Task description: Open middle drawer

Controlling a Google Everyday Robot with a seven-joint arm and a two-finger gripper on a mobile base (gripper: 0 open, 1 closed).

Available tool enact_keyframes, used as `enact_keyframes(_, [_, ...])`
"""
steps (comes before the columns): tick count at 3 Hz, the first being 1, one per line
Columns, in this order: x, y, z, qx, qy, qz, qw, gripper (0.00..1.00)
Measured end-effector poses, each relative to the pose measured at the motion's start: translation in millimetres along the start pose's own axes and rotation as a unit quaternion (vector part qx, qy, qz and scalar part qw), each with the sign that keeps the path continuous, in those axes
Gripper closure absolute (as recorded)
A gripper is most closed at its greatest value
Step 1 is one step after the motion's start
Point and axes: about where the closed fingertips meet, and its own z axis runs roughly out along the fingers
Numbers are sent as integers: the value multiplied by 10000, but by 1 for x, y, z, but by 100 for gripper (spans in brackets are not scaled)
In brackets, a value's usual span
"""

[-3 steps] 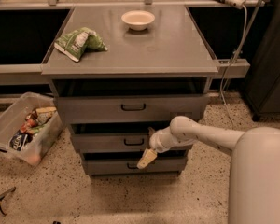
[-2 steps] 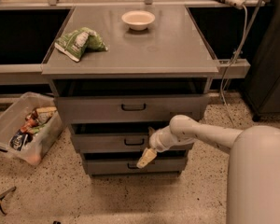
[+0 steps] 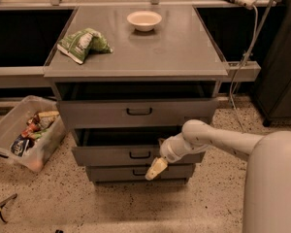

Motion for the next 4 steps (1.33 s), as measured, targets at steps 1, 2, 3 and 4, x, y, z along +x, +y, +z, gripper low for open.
enact_keyframes(1, [0, 0, 0, -1, 0, 0, 10000, 0])
enact_keyframes(2, [3, 9, 2, -123, 33, 58, 9999, 0])
enact_keyframes(3, [1, 10, -1, -125, 33, 59, 9999, 0])
enact_keyframes(4, [0, 25, -3, -282, -30, 162, 9995, 0])
